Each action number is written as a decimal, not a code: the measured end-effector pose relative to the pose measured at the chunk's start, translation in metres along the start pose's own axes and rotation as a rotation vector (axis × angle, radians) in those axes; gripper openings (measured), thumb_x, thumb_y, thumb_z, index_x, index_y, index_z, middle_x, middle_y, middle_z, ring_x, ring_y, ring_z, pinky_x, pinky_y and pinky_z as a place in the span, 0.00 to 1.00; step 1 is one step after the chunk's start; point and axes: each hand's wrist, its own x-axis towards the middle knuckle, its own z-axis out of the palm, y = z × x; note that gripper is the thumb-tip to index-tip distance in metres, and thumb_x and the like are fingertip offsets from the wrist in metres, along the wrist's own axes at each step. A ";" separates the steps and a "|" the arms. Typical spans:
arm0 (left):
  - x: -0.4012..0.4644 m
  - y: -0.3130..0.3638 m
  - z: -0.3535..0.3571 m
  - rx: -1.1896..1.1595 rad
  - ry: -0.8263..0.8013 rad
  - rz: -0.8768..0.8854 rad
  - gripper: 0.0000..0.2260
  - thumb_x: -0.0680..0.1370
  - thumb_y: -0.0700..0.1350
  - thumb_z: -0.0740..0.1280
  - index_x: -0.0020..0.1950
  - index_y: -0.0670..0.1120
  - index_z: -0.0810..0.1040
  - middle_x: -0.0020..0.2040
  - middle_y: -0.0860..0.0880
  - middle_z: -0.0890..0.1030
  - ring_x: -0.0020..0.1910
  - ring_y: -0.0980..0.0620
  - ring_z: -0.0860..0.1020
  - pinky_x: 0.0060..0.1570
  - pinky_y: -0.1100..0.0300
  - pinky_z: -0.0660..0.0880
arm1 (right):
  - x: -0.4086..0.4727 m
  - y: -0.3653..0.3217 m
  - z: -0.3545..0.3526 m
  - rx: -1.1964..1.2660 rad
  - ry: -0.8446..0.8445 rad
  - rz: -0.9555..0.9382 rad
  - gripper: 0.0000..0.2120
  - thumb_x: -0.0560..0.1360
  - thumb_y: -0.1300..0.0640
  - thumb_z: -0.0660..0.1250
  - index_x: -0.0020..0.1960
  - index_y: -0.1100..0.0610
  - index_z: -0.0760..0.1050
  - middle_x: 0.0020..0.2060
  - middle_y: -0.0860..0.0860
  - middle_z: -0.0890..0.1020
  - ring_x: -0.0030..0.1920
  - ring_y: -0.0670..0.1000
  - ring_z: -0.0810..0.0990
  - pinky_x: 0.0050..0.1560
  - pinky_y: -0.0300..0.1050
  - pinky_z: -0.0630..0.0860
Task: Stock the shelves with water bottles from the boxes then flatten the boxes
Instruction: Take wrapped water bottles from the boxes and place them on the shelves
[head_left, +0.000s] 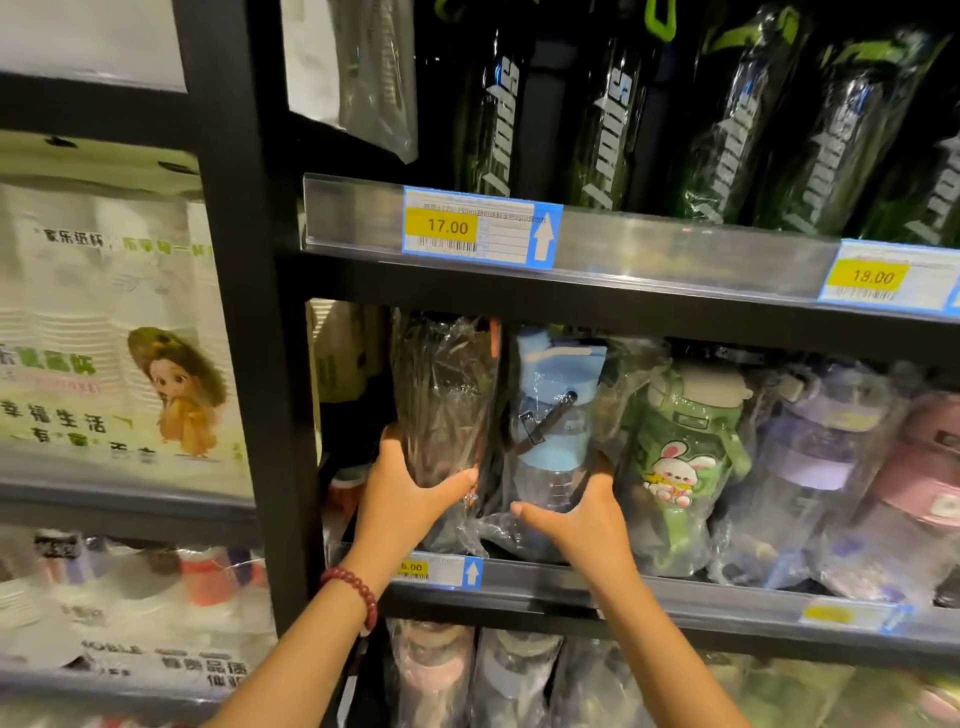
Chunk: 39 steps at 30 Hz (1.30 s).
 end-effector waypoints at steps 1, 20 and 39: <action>0.000 -0.001 0.000 -0.001 -0.005 -0.002 0.23 0.65 0.52 0.78 0.48 0.48 0.67 0.46 0.53 0.75 0.45 0.57 0.75 0.38 0.66 0.70 | 0.000 0.000 0.001 0.002 0.019 0.003 0.32 0.61 0.45 0.80 0.48 0.60 0.63 0.48 0.57 0.75 0.50 0.57 0.76 0.48 0.54 0.76; -0.005 -0.008 0.005 0.186 0.000 0.035 0.32 0.61 0.62 0.76 0.50 0.45 0.64 0.54 0.48 0.70 0.52 0.50 0.72 0.49 0.54 0.74 | -0.011 0.004 -0.001 -0.015 0.063 -0.084 0.35 0.60 0.42 0.79 0.49 0.58 0.59 0.48 0.54 0.70 0.50 0.57 0.74 0.46 0.54 0.75; -0.006 -0.015 0.005 0.181 0.033 0.066 0.25 0.66 0.59 0.75 0.51 0.45 0.69 0.51 0.49 0.76 0.49 0.50 0.75 0.47 0.52 0.76 | -0.014 0.005 -0.009 0.002 0.008 -0.107 0.29 0.67 0.48 0.77 0.46 0.58 0.57 0.35 0.48 0.68 0.34 0.47 0.68 0.30 0.40 0.65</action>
